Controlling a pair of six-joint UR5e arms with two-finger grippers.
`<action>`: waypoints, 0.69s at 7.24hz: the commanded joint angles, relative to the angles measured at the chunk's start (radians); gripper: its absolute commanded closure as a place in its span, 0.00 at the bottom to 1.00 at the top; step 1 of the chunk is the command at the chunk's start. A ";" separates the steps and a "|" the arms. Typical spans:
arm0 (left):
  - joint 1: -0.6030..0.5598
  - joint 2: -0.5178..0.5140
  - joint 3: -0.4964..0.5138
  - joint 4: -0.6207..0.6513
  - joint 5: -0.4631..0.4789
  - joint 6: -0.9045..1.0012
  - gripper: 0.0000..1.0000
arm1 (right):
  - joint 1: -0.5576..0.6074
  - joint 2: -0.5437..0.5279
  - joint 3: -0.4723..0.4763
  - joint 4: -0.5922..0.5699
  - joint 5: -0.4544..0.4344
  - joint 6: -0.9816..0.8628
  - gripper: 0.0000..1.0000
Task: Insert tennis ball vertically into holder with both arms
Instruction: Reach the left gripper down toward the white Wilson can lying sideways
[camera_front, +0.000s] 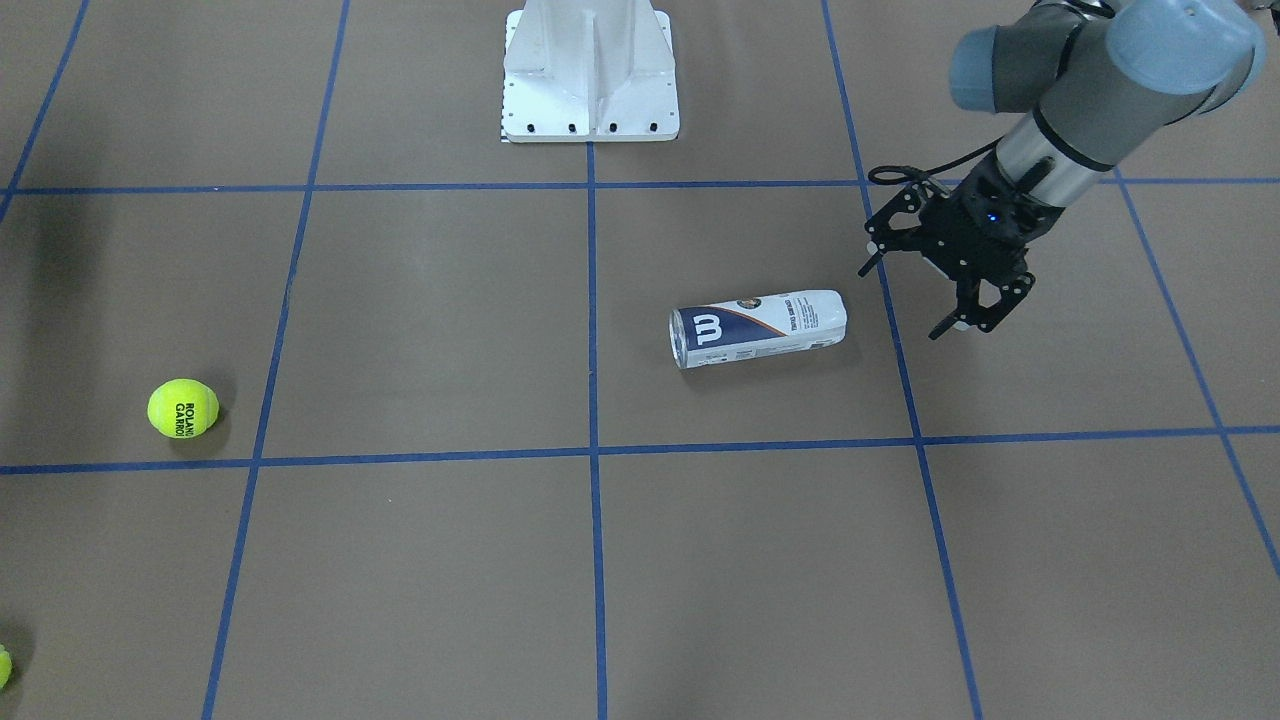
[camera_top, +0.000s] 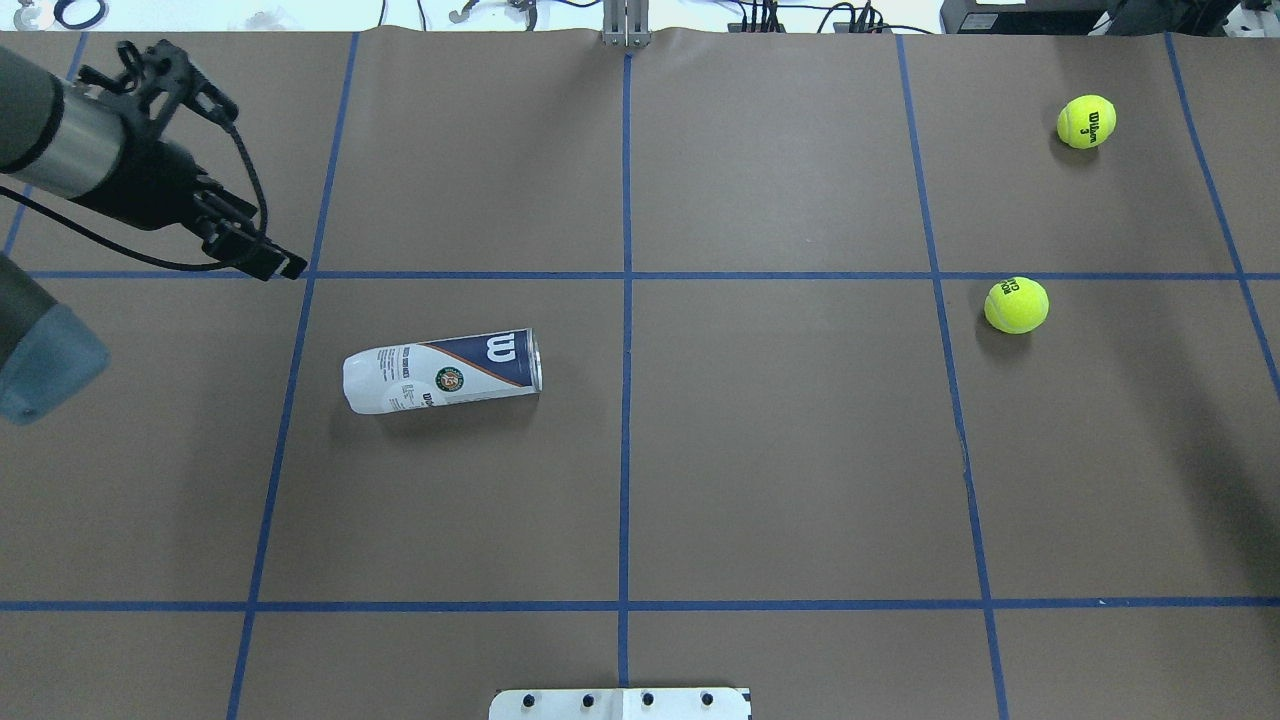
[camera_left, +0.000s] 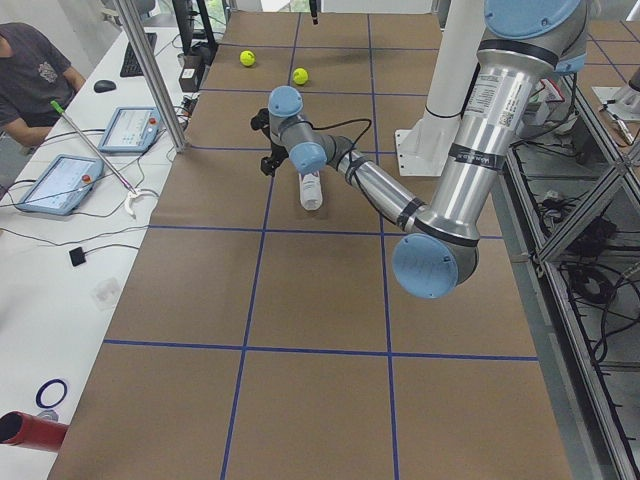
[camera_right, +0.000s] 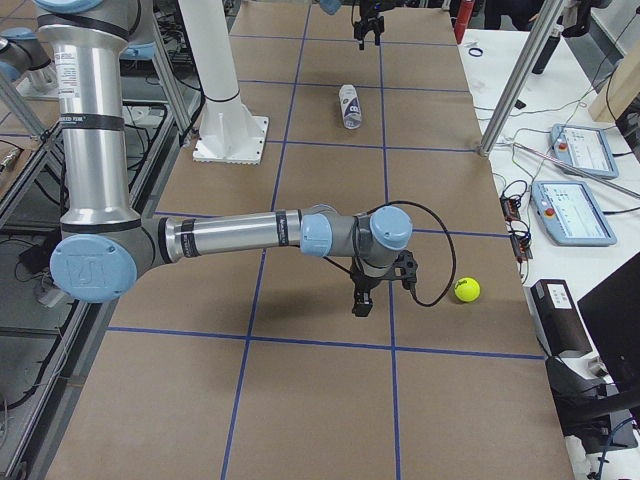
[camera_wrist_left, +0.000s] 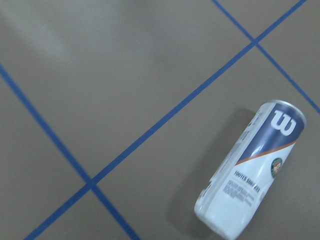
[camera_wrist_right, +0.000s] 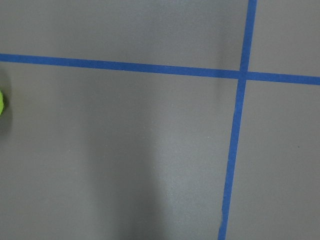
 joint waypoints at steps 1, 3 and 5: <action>0.100 -0.097 0.008 0.041 0.111 -0.015 0.01 | -0.004 0.001 0.001 0.001 0.000 -0.001 0.00; 0.207 -0.165 0.040 0.043 0.232 -0.015 0.01 | -0.006 0.002 -0.001 0.001 0.000 -0.001 0.00; 0.246 -0.254 0.162 0.043 0.271 0.067 0.01 | -0.012 0.004 -0.002 0.001 0.000 -0.001 0.00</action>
